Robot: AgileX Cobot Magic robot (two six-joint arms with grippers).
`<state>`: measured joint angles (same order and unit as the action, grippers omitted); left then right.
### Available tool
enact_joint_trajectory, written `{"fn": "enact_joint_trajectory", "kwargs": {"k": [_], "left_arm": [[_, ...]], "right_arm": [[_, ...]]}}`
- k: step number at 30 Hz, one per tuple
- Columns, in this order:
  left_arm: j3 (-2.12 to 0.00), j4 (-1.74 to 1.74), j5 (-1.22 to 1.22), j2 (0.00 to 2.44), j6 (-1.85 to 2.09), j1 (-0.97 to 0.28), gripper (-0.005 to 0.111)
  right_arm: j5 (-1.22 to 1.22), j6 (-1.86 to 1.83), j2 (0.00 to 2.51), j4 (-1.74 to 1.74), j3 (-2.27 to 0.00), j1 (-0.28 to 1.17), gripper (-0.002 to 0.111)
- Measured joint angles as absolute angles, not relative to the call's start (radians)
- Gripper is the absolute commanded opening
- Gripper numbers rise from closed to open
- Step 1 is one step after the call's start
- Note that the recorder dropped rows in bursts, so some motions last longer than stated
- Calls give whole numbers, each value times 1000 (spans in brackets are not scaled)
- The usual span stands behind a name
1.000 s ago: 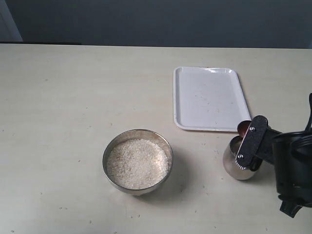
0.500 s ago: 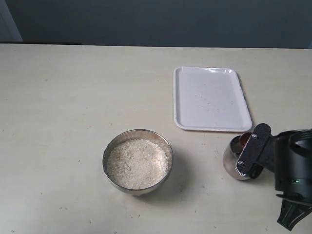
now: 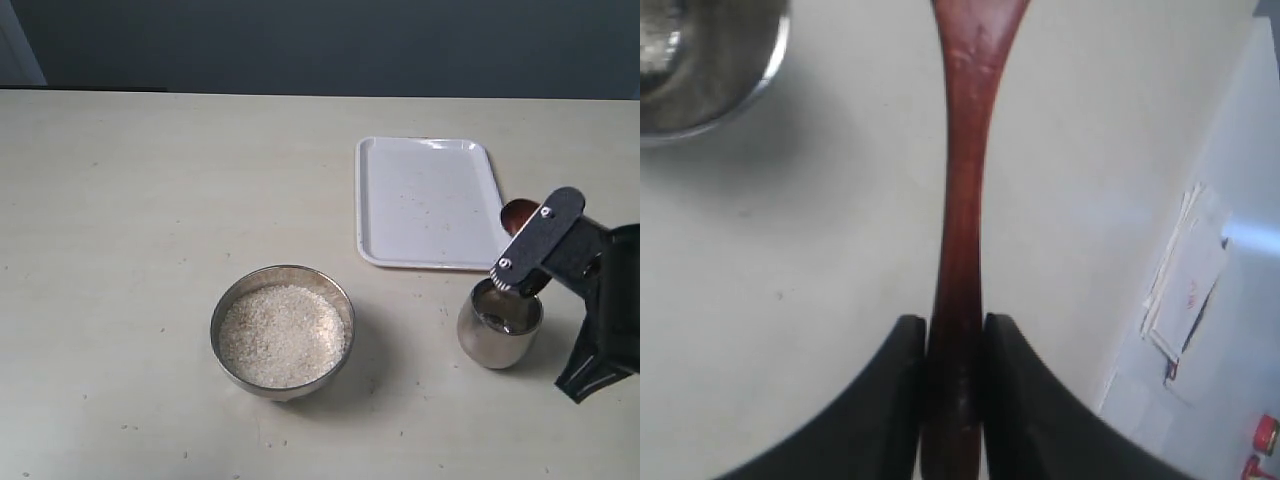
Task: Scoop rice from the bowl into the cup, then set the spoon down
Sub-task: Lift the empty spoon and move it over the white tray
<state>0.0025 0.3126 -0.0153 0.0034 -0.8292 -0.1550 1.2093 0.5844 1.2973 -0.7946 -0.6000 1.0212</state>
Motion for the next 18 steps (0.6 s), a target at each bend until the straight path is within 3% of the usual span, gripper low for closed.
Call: {"fn": "enact_joint_trajectory", "kwargs": {"k": [9,18], "left_arm": [[3,313,-15,3,-829,-155,0],[3,313,-15,3,-829,-155,0]], "right_arm": [[925,568,1301,-801,-723,749,-1],[596,299,1464,-577,-917,508,-1]]}}
